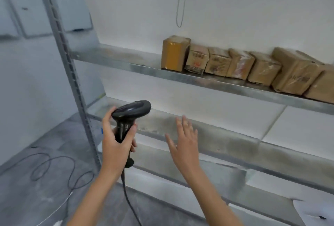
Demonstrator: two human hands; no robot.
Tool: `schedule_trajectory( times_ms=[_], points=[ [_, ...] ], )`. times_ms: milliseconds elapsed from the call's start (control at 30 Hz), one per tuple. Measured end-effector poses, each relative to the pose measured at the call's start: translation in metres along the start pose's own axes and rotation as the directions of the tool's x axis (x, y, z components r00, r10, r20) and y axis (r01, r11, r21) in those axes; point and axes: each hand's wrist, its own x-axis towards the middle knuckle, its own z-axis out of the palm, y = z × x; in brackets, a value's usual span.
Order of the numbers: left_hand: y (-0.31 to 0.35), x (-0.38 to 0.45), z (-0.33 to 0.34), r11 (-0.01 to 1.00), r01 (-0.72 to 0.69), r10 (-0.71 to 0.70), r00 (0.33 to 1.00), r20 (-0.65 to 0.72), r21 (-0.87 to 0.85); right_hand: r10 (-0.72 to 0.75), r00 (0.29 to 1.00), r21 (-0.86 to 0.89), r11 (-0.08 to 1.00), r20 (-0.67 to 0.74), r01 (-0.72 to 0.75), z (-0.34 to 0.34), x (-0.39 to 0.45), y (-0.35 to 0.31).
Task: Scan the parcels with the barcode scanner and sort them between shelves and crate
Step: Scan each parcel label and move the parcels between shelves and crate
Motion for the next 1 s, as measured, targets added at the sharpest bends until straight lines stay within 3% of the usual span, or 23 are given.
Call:
schedule_trajectory(
  times_ms=[200,433,533,667,833,1000],
  points=[
    [-0.004,0.13,0.01,0.998,-0.054,0.054,0.999,-0.004,-0.043,-0.045,0.984,-0.023,0.999,-0.171,0.041,0.028,0.124,-0.036],
    [-0.003,0.238,0.04,0.981,-0.064,0.079,0.994,0.074,-0.182,-0.125,0.893,-0.186,0.981,-0.432,0.047,0.01,0.251,-0.06],
    [0.0,0.276,0.053,0.969,-0.068,0.096,0.989,0.112,-0.237,-0.114,0.863,-0.319,0.946,-0.492,-0.057,0.0,0.298,-0.068],
    [-0.001,0.321,0.068,0.946,-0.023,0.083,0.981,0.173,-0.323,-0.042,0.881,-0.435,0.88,-0.471,-0.191,-0.003,0.334,-0.076],
    [-0.013,0.357,0.072,0.924,0.07,0.048,0.954,0.296,-0.375,0.171,0.898,-0.426,0.834,-0.405,-0.35,-0.001,0.345,-0.082],
    [-0.029,0.376,0.062,0.899,0.151,0.017,0.925,0.379,-0.411,0.03,0.767,-0.413,0.828,-0.641,-0.378,0.016,0.348,-0.092]
  ],
)
